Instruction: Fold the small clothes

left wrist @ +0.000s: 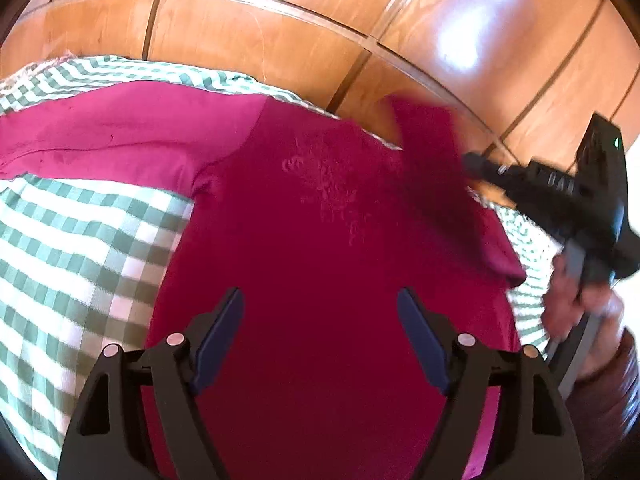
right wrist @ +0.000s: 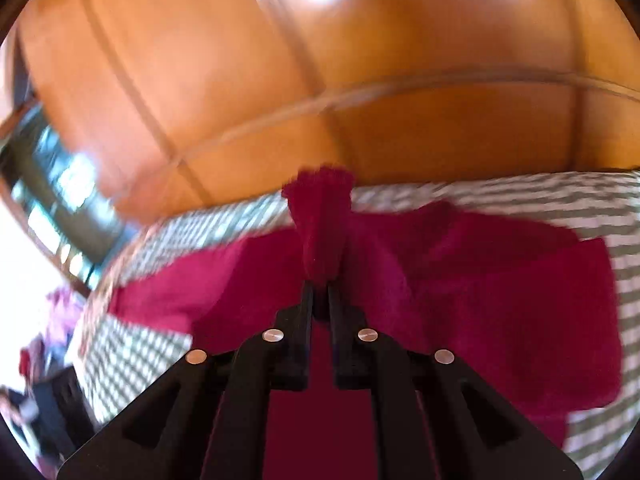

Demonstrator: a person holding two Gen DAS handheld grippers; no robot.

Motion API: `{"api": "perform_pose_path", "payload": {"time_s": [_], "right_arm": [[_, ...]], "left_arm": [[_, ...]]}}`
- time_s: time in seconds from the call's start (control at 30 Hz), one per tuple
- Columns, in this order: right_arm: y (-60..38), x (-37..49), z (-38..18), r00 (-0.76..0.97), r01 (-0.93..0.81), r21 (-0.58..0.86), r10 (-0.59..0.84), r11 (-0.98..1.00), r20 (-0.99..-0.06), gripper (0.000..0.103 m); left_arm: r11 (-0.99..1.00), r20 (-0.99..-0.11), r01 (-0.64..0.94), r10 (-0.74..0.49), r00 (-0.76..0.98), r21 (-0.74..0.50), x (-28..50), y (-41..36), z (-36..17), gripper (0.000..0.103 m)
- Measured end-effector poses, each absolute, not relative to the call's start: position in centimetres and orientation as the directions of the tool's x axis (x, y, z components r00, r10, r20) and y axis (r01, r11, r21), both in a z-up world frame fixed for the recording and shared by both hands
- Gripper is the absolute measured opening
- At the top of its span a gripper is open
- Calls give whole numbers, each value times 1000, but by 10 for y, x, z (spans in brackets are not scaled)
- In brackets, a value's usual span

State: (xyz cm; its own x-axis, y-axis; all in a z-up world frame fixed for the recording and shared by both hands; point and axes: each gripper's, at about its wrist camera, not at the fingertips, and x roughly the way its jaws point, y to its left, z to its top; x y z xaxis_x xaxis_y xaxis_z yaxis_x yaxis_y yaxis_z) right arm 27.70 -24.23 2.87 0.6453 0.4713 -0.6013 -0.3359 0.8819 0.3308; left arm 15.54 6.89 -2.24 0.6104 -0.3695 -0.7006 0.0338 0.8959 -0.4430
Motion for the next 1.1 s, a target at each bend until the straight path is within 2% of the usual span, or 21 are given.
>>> {"api": "perform_pose_path", "payload": {"time_s": [0.03, 0.07, 0.1, 0.13, 0.3, 0.4, 0.43, 0.53, 0.6, 0.63, 0.67, 0.77, 0.87, 0.93, 1.1], "right_arm": [[-240, 276, 27, 636, -341, 336, 479, 878, -605, 11], [-241, 271, 25, 639, -333, 350, 482, 876, -599, 32], [-248, 267, 26, 652, -320, 368, 485, 873, -583, 48], [-258, 260, 27, 674, -300, 388, 482, 871, -560, 67], [-300, 224, 15, 674, -242, 464, 491, 852, -551, 70], [-336, 204, 4, 676, -181, 474, 459, 862, -576, 78], [-346, 199, 1, 680, -161, 480, 449, 863, -580, 81], [-379, 195, -11, 698, -83, 513, 417, 854, -581, 81], [-394, 200, -19, 709, -39, 552, 413, 833, -572, 81], [-400, 203, -21, 711, -27, 565, 413, 824, -569, 81], [-404, 207, -25, 713, -17, 579, 416, 815, -564, 81], [-411, 217, -28, 723, 7, 590, 404, 807, -561, 81], [-418, 224, -26, 772, 47, 567, 330, 822, -543, 81], [-420, 229, -34, 764, 51, 591, 350, 805, -542, 81], [-396, 227, -51, 720, 30, 484, 317, 875, -617, 81]], "left_arm": [[890, -696, 33, -378, 610, -455, 160, 71, -22, 76], [887, -695, 31, -382, 609, -460, 163, 72, -22, 74], [885, -694, 29, -385, 609, -465, 166, 73, -22, 73], [881, -692, 30, -392, 606, -472, 172, 73, -22, 72], [876, -705, 31, -408, 580, -482, 202, 65, -29, 70], [871, -717, 31, -423, 554, -490, 223, 56, -36, 67], [870, -724, 30, -427, 541, -491, 230, 54, -40, 63], [871, -737, 40, -439, 515, -490, 247, 38, -45, 50], [875, -744, 51, -439, 503, -481, 257, 27, -46, 36], [882, -751, 61, -432, 500, -467, 263, 21, -45, 21], [890, -753, 77, -425, 503, -450, 268, 17, -41, 13], [885, -705, 87, -420, 572, -457, 275, 21, -14, 9], [874, -624, 77, -401, 670, -479, 273, 43, 21, 8], [882, -608, 64, -373, 701, -467, 272, 57, 30, 8], [966, -749, 1, -201, 632, -258, 282, 48, -11, 9]]}}
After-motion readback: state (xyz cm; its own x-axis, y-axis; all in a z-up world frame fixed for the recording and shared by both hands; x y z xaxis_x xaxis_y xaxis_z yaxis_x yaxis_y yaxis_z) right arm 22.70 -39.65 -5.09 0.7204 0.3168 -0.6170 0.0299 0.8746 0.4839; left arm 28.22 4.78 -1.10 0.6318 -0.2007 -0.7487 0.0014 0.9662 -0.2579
